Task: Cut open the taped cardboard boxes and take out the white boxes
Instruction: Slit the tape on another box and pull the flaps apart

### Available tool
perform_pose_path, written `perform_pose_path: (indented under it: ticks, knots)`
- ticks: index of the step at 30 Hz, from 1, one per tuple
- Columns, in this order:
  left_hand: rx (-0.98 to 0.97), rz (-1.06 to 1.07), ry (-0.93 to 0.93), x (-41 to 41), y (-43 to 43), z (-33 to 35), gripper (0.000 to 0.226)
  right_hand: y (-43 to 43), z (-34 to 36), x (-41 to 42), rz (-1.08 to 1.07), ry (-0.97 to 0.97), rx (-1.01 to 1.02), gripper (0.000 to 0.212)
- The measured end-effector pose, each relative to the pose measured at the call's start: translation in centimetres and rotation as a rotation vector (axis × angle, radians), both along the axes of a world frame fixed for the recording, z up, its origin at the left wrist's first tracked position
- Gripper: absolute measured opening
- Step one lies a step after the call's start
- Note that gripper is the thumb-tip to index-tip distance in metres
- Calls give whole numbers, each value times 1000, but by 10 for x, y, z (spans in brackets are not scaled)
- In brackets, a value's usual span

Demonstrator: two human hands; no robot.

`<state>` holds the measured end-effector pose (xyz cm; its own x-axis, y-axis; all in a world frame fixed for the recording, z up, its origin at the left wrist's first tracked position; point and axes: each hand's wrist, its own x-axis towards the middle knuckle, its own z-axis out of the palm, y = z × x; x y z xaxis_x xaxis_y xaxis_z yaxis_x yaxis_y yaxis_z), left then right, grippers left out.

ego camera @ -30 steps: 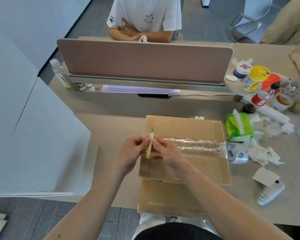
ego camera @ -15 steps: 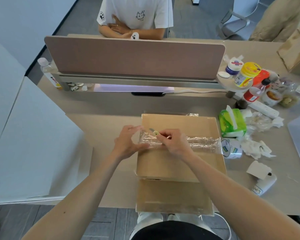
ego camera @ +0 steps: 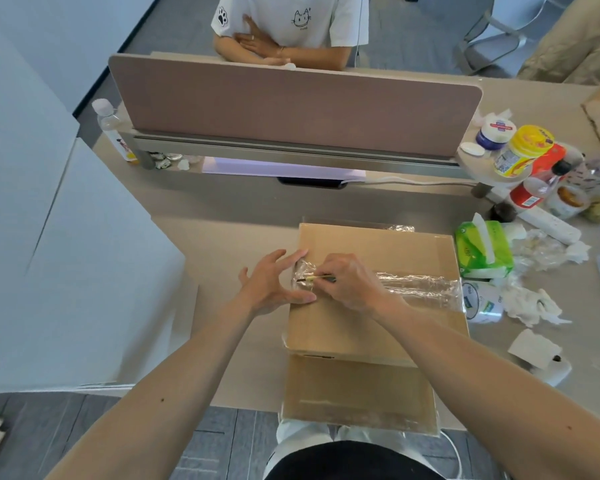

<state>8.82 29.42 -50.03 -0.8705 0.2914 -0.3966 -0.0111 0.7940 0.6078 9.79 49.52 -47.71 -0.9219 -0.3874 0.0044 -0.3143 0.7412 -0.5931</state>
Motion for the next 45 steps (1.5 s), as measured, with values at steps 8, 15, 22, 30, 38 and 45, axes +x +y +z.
perform_pose_path:
  ticks: [8, 15, 22, 30, 38, 45]
  knots:
    - [36, 3, -18, 0, -1, -6, 95, 0, -1, -7, 5, 45, -19, 11]
    - [166, 9, -64, -2, -1, -9, 99, -6, 3, -11, 93, 5, 103, 18]
    - [167, 12, -53, -2, 0, -10, 95, -8, 14, -17, 184, -60, 231, 32]
    - [145, 24, -41, 0, 1, -9, 95, 0, 18, -19, 243, -60, 297, 33]
    - [125, 42, -64, 1, 3, -1, 94, 37, 15, -11, 237, -41, 439, 33]
    - [112, 46, -61, 0, 5, 0, 95, 113, 24, 4, 210, -115, 580, 37]
